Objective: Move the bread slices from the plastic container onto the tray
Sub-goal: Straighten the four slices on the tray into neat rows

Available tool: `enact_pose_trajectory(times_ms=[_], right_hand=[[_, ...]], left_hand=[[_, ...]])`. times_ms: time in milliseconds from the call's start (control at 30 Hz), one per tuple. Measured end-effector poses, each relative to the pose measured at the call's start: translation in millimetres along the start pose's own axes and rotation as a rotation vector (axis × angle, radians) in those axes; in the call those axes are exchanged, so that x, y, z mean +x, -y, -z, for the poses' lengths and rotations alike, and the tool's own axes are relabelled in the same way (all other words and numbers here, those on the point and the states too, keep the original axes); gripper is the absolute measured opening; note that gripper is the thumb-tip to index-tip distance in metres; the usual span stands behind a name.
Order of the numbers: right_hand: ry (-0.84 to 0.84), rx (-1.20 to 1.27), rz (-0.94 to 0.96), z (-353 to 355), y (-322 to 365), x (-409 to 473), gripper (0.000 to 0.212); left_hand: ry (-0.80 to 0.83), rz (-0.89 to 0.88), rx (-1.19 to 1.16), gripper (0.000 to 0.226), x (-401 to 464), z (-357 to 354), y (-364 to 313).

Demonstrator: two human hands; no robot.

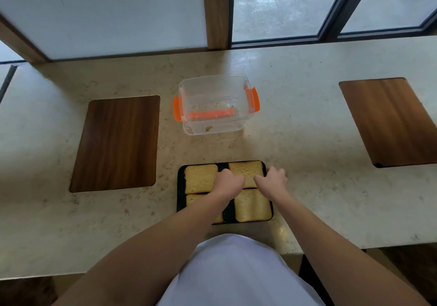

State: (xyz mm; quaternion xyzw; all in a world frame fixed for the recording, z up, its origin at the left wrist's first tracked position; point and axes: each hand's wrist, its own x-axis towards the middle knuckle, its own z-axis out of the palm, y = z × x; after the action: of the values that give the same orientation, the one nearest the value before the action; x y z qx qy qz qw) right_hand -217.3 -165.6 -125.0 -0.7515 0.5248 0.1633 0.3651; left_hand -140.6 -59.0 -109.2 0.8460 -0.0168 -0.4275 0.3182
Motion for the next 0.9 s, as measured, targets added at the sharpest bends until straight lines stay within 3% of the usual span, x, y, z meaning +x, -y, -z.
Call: enact_pose_trajectory(times_ms=[333, 633, 833, 900], right_hand=[[0.073, -0.011, -0.033, -0.6, -4.4, 8.6, 0.054], [0.112, 0.106, -0.06, 0.8, 2.4, 4.6, 0.066], [0.127, 0.113, -0.036, 1.1, 6.8, 2.7, 0.06], [0.133, 0.111, -0.028, 0.3, 8.8, 1.0, 0.058]], left_hand=[[0.039, 0.079, -0.02, 0.016, 7.2, -6.1, -5.2], [0.044, 0.077, -0.076, 0.011, 11.3, -6.2, -1.2], [0.036, 0.095, -0.107, 0.015, 13.6, -3.1, -0.3], [0.033, 0.114, -0.128, 0.027, 14.8, -1.1, 1.4]])
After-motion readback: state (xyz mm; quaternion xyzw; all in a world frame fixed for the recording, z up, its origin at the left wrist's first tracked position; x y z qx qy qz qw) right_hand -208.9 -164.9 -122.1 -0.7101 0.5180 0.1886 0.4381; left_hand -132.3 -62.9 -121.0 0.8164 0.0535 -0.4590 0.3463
